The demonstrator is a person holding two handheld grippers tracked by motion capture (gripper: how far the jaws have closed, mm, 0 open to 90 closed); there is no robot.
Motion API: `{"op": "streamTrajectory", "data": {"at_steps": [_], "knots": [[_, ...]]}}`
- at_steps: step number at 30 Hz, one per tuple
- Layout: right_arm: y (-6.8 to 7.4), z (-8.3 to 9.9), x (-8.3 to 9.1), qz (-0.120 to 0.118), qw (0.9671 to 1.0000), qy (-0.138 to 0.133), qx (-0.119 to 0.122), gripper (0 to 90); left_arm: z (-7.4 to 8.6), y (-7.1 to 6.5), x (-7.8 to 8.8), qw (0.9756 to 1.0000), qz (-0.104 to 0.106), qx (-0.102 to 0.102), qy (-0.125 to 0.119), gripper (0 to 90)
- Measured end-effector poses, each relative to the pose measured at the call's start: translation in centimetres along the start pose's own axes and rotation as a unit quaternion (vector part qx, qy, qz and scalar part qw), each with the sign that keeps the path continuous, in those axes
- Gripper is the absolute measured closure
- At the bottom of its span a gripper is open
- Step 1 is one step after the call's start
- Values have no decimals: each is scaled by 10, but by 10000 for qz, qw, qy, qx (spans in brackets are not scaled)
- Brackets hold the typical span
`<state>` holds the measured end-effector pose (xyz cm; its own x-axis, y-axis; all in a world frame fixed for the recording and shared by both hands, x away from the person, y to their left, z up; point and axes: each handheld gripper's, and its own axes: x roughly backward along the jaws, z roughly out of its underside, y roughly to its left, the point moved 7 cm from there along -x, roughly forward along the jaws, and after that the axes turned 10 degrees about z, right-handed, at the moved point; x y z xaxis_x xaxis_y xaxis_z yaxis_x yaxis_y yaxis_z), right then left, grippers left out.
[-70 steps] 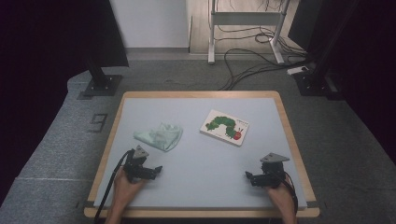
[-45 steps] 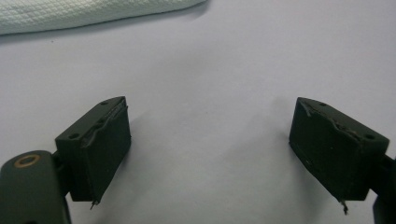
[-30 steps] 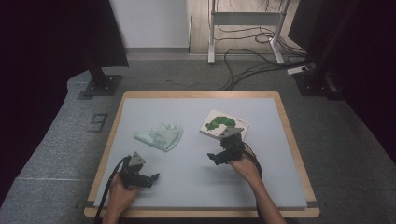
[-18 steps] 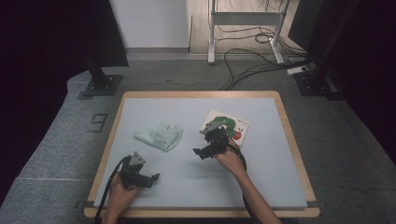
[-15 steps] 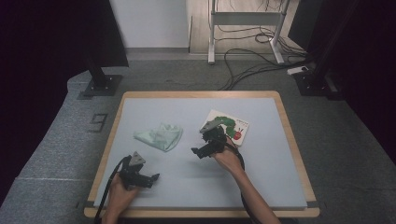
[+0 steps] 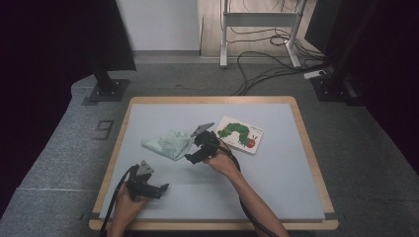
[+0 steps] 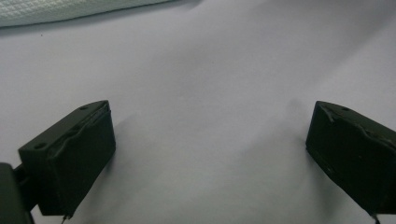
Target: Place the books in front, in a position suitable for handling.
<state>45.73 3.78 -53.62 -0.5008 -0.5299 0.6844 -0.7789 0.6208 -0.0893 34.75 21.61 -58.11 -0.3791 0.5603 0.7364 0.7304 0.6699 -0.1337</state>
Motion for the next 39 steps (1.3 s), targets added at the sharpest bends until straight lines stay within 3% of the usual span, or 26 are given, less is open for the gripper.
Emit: {"op": "streamTrajectory", "data": {"at_steps": [10, 19, 21, 25, 26, 28, 29, 30, 32, 39], "knots": [[17, -27, -30, -152, 9998, 0, 124, 40, 0, 0, 0, 10000, 2, -1, 3, 10], [24, -31, -56, 10, 9993, 219, 287, 101, 0, 0, 0, 10000, 4, 6, -3, 10], [23, -28, -66, 150, 9988, 306, 358, 159, 0, 0, 0, 10000, 1, -1, 8, 10], [22, -24, -73, 192, 9982, 369, 429, 244, 0, 0, 0, 10000, -1, -3, 8, 10], [20, -23, -71, 181, 9986, 373, 327, 350, 0, 0, 0, 10000, -1, -3, 8, 10], [18, -24, -68, 228, 9983, 411, 348, 528, 0, 0, 0, 10000, -1, -2, 7, 10], [18, -24, -68, 228, 9983, 411, 348, 528, 0, 0, 0, 10000, -1, -2, 7, 10], [17, -23, -64, 240, 9977, 481, 405, 658, 0, 0, 0, 10000, -1, -3, 8, 10], [17, -22, -63, 261, 9975, 504, 419, 738, 0, 0, 0, 10000, 0, -2, 7, 10], [12, -18, -51, 56, 9984, 493, 254, 782, 0, 0, 0, 10000, 3, 4, 1, 10]]}}
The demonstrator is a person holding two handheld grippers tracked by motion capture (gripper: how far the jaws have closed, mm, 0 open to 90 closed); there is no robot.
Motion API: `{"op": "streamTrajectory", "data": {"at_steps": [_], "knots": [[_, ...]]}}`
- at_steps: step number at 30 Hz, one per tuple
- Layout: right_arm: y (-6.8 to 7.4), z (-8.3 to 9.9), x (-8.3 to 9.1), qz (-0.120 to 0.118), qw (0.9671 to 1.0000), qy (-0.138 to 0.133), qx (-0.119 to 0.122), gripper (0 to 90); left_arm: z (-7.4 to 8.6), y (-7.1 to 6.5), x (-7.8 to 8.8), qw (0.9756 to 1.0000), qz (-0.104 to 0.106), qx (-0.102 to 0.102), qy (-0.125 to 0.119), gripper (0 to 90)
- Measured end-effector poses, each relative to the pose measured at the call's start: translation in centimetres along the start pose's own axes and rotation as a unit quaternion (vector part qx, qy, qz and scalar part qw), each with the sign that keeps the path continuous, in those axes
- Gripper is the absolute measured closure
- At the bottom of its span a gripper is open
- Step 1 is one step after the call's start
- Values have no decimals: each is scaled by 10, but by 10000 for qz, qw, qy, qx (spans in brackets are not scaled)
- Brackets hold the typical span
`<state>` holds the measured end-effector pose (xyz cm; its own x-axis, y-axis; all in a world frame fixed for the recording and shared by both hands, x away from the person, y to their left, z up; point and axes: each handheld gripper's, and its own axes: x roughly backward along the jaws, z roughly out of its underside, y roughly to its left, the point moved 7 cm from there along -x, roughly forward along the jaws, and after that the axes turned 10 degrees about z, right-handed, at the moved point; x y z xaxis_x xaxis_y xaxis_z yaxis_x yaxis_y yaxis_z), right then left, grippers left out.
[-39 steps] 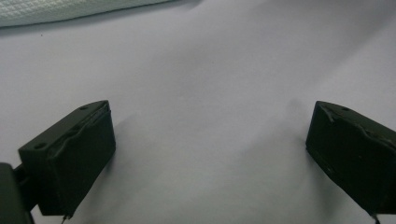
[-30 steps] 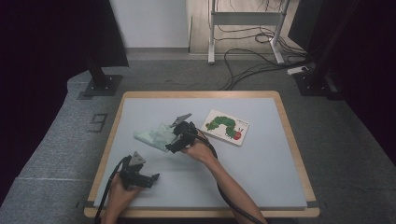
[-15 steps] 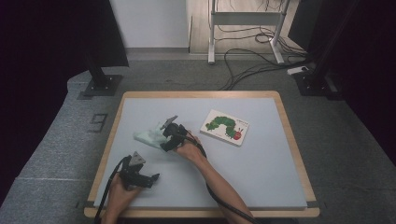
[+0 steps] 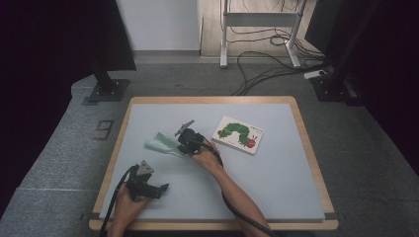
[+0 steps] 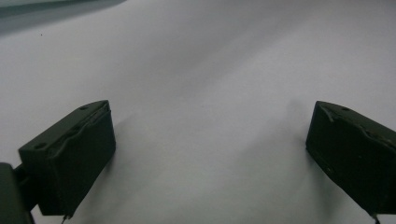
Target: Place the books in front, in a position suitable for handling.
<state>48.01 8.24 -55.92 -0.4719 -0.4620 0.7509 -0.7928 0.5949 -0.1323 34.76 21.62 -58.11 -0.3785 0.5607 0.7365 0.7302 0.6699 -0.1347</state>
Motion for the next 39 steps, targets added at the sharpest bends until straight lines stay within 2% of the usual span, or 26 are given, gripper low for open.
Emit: {"op": "streamTrajectory", "data": {"at_steps": [5, 8, 9, 10, 11, 14, 15, 16, 18, 19, 20, 27, 37, 38, 39], "knots": [[-3, 4, 16, -38, 10000, -78, 27, 782, 0, 0, 0, 10000, -2, -3, 2, 10], [-7, 9, 33, -38, 9998, -200, 13, 782, 0, 0, 0, 10000, -4, -1, 4, 10], [-9, 13, 43, -75, 9998, -201, -10, 782, 0, 0, 0, 10000, -1, 6, 1, 10], [-9, 13, 43, -75, 9998, -201, -10, 782, 0, 0, 0, 10000, -1, 6, 1, 10], [-12, 17, 53, -87, 9997, -235, -25, 782, 0, 0, 0, 10000, 2, 6, -2, 10], [-16, 23, 67, -72, 9995, -297, -64, 782, 0, 0, 0, 10000, -2, 3, 1, 10], [-16, 23, 67, -72, 9995, -297, -64, 782, 0, 0, 0, 10000, -1, 0, 4, 10], [-20, 28, 78, -24, 9993, -354, -104, 782, 0, 0, 0, 10000, -4, 2, 3, 10], [-21, 30, 82, -29, 9993, -368, -117, 782, 0, 0, 0, 10000, -4, 1, 4, 10], [-24, 36, 94, -22, 9991, -409, -143, 782, 0, 0, 0, 10000, -4, 0, 5, 10], [-24, 36, 94, -22, 9991, -409, -143, 782, 0, 0, 0, 10000, -4, 0, 5, 10], [-38, 62, 131, 143, 9980, -552, -271, 782, 0, 0, 0, 10000, -1, -5, 9, 10], [-57, 105, 172, 424, 9962, -586, -486, 783, 0, 0, 0, 10000, -5, 4, -2, 10], [-57, 105, 172, 424, 9962, -586, -486, 783, 0, 0, 0, 10000, -4, 0, 3, 10], [-60, 114, 180, 489, 9955, -607, -535, 782, 0, 0, 0, 10000, -5, -7, 8, 10]]}}
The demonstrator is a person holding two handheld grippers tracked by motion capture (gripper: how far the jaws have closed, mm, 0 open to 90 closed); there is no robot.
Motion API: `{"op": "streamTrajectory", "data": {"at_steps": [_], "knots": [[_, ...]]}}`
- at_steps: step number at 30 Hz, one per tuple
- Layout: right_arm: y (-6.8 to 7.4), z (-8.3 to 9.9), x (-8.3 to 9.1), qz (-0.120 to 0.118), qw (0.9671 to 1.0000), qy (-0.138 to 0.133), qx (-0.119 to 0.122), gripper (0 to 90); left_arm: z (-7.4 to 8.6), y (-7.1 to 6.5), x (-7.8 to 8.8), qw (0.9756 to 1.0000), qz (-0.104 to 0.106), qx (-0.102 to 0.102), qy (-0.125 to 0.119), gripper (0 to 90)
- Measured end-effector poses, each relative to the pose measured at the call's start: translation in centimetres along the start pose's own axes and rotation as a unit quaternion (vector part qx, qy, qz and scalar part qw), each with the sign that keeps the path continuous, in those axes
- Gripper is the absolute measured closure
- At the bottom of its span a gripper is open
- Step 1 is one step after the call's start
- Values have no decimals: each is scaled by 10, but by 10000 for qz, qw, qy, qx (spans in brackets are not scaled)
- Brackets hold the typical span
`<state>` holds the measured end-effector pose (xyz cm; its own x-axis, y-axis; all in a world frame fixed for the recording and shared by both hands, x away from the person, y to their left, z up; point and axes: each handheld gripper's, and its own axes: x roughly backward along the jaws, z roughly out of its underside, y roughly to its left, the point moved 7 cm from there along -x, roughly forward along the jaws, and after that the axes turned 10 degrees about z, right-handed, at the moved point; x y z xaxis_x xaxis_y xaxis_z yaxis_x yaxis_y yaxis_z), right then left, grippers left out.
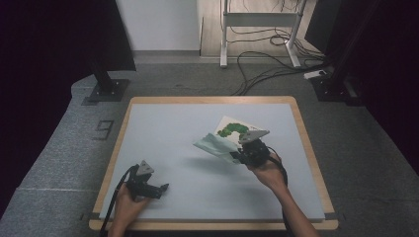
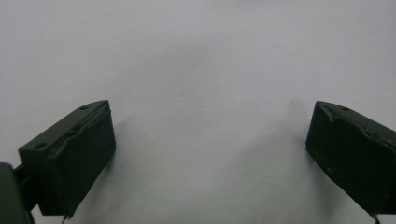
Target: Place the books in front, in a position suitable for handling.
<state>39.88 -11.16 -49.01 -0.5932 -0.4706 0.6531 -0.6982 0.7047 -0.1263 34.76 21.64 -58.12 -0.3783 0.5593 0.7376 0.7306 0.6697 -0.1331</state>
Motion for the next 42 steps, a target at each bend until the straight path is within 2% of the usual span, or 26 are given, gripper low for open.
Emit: {"op": "streamTrajectory", "data": {"at_steps": [1, 2, 5, 8, 9, 12, 15, 16, 18, 22, 27, 33, 37, 38, 42], "knots": [[0, 0, 0, 0, 10000, 0, 0, 782, 0, 0, 0, 10000, 0, 0, 0, 10], [-6, 9, 10, 85, 9999, -24, -87, 783, 0, 0, 0, 10000, 4, 0, 2, 10], [-11, 17, 18, 161, 9997, -37, -168, 782, 0, 0, 0, 10000, 1, -1, 1, 10], [-22, 33, 37, 320, 9990, -65, -317, 783, 0, 0, 0, 10000, -2, 3, -3, 10], [-22, 33, 37, 320, 9990, -65, -317, 783, 0, 0, 0, 10000, -2, 3, -3, 10], [-33, 52, 56, 510, 9977, -54, -439, 783, 0, 0, 0, 10000, -3, 5, -4, 10], [-38, 61, 65, 610, 9968, -20, -517, 782, 0, 0, 0, 10000, -4, 5, -5, 10], [-45, 72, 75, 729, 9955, 8, -599, 782, 0, 0, 0, 10000, -4, 5, -6, 10], [-47, 76, 78, 766, 9951, 18, -623, 782, 0, 0, 0, 10000, -5, 6, -7, 10], [-59, 96, 99, 994, 9916, 36, -828, 782, 0, 0, 0, 10000, -5, 13, -14, 10], [-64, 114, 115, 1169, 9889, 69, -918, 782, 0, 0, 0, 10000, -12, 12, -10, 10], [-62, 138, 115, 1272, 9866, 171, -1005, 781, 0, 0, 0, 10000, -11, 17, -16, 10], [-59, 151, 109, 1273, 9858, 228, -1071, 781, 0, 0, 0, 10000, -10, 18, -17, 10], [-56, 159, 103, 1282, 9852, 282, -1102, 780, 0, 0, 0, 10000, -10, 18, -16, 10], [-49, 172, 92, 1293, 9849, 409, -1080, 778, 0, 0, 0, 10000, -11, 19, -17, 10]]}}
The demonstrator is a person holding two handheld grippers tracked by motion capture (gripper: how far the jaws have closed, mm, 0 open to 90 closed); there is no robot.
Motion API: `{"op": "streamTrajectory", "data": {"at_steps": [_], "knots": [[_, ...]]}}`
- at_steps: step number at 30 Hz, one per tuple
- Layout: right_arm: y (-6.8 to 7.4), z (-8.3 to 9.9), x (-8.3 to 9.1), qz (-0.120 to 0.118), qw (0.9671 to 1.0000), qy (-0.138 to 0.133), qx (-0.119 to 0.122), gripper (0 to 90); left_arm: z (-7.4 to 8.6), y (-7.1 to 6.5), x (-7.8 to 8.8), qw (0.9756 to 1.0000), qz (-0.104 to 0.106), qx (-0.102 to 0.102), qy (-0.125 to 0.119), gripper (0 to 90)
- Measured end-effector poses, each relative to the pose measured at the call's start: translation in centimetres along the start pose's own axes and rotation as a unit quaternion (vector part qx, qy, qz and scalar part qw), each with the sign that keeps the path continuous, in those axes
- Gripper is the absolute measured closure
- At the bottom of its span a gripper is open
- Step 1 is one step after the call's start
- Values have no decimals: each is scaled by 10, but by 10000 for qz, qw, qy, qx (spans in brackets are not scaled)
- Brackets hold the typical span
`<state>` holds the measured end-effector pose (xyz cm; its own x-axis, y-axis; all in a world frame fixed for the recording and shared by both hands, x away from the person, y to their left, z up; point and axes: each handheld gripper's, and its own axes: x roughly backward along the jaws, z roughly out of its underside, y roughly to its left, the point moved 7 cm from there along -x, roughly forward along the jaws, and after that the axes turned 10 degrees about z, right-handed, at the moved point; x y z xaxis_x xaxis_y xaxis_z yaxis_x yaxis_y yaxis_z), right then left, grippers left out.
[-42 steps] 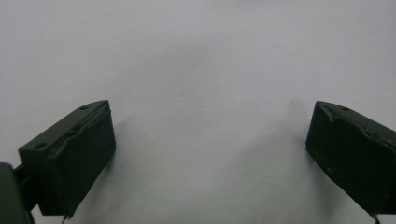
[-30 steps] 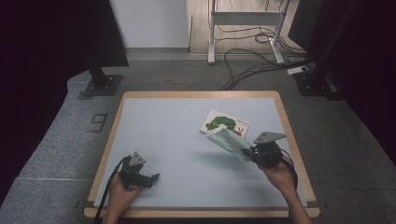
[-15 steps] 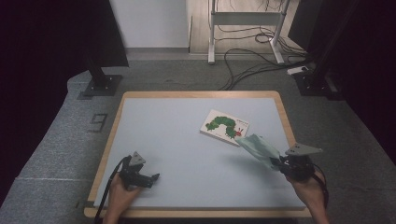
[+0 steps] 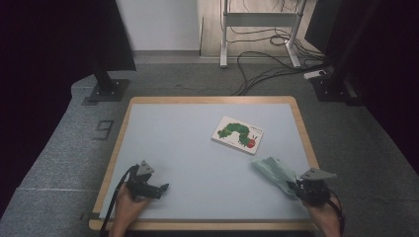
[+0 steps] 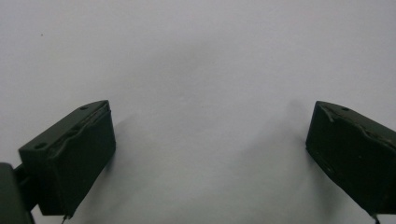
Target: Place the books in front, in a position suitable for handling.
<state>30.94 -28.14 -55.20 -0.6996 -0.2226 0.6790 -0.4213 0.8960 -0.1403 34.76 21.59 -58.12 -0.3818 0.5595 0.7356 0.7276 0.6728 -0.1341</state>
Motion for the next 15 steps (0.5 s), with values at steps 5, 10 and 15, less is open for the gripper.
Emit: {"op": "streamTrajectory", "data": {"at_steps": [5, 10, 15], "knots": [[2, 11, -6, 48, 10000, 52, -44, 775, 0, 0, 0, 10000, -1, 0, -1, 10], [2, 18, -8, 12, 9998, 39, -211, 769, 0, 0, 0, 10000, -1, -1, 0, 10], [3, 17, -8, 17, 9999, 96, -134, 701, 0, 0, 0, 10000, 0, -2, 1, 10]]}}
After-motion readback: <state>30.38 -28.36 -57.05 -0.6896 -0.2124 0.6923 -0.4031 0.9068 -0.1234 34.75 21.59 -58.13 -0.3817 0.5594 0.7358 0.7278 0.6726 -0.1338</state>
